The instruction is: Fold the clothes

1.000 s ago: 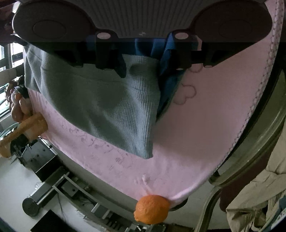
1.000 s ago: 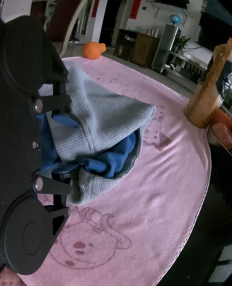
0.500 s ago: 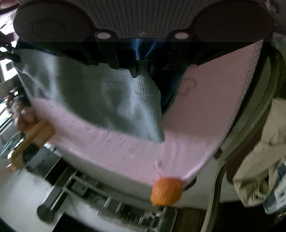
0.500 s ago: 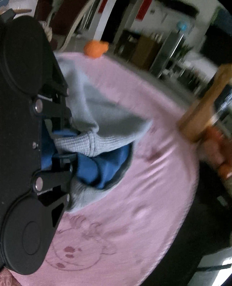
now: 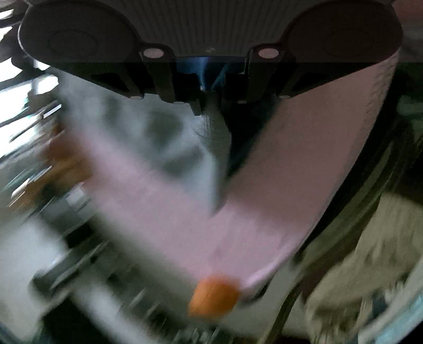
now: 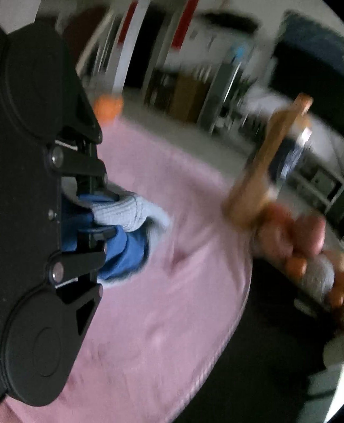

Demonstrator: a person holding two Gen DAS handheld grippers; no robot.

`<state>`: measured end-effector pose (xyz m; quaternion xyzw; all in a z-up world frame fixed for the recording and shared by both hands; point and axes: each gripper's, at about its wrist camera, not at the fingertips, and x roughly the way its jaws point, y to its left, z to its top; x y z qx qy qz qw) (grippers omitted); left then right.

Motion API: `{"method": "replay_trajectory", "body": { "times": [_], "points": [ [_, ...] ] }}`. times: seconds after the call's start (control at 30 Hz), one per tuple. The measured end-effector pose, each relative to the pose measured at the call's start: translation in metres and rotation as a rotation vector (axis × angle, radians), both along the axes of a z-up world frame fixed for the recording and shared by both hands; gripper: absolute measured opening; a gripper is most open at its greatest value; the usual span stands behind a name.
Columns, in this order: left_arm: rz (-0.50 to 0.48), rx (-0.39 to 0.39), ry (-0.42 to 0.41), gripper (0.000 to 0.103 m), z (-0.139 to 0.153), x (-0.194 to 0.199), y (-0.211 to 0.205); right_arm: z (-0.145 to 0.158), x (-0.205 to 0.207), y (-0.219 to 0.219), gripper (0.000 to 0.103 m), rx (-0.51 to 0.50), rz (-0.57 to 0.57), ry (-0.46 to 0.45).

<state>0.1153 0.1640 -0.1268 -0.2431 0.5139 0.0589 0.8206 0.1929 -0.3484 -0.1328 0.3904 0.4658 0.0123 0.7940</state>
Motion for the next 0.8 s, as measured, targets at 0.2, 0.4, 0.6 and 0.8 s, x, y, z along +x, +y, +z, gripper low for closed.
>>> {"method": "replay_trajectory", "body": {
  "times": [0.2, 0.4, 0.6, 0.8],
  "points": [
    [-0.067, 0.156, -0.117, 0.025, 0.019, -0.009, -0.027, -0.003, -0.021, -0.001, 0.063, -0.152, 0.019, 0.008],
    [-0.094, 0.188, -0.289, 0.026, 0.045, -0.021, -0.038, 0.004, -0.037, -0.004, 0.064, -0.047, 0.068, -0.126],
    [-0.215, 0.310, -0.234, 0.026, 0.026, 0.005, -0.068, -0.003, -0.022, 0.002, 0.029, -0.089, 0.056, -0.083],
    [-0.254, 0.418, -0.089, 0.026, -0.007, 0.019, -0.076, -0.011, -0.010, 0.016, 0.029, -0.189, 0.082, -0.041]
  ]
}}
